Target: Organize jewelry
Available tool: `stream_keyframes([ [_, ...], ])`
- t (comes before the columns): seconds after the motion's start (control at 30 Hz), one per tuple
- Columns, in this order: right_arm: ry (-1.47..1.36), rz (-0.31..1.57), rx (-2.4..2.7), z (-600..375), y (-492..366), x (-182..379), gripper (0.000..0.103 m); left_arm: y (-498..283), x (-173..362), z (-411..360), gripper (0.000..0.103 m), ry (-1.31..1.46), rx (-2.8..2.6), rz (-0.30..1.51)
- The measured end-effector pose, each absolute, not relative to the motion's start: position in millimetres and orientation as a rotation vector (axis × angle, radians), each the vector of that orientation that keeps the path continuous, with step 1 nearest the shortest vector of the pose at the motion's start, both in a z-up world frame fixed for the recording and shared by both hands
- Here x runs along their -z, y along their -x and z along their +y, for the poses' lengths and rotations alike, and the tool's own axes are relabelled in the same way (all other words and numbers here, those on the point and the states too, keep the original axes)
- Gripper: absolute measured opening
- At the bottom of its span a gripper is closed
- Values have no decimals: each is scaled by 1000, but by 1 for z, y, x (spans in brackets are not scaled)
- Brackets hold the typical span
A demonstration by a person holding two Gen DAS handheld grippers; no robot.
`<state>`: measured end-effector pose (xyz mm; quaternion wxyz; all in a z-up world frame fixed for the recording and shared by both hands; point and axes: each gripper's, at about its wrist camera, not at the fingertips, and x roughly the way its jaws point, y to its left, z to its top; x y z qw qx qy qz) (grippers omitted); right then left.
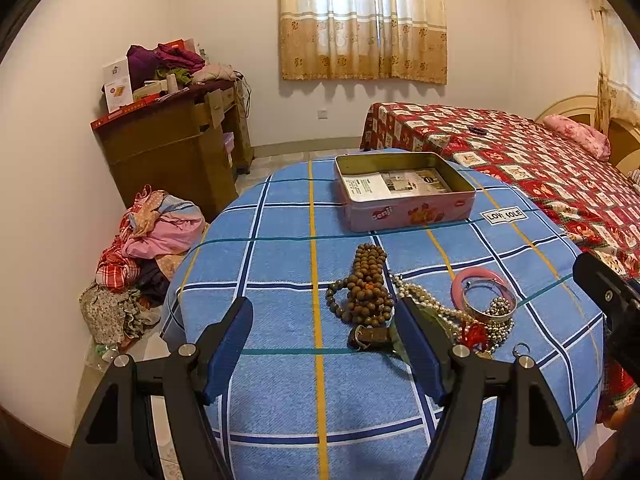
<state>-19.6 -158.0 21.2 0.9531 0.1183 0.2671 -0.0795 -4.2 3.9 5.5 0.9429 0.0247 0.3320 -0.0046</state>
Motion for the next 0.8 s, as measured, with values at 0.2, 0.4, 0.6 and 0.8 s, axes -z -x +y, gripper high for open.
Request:
stream_keyframes([
  [0.2,-238,546,159,-156,18,-20,103,4,-6,4,74,-45,9,677],
  [0.4,-235,551,174,-158,16,-18,103,4,-6,2,74,-45,12,672],
  [0.6,-242,563,178,-161,16,-16,103,5,-5,2,74,-42,8,676],
  [0.8,-235,559,172,-159,17,-17,103,6,-4,4,74,-37,6,680],
])
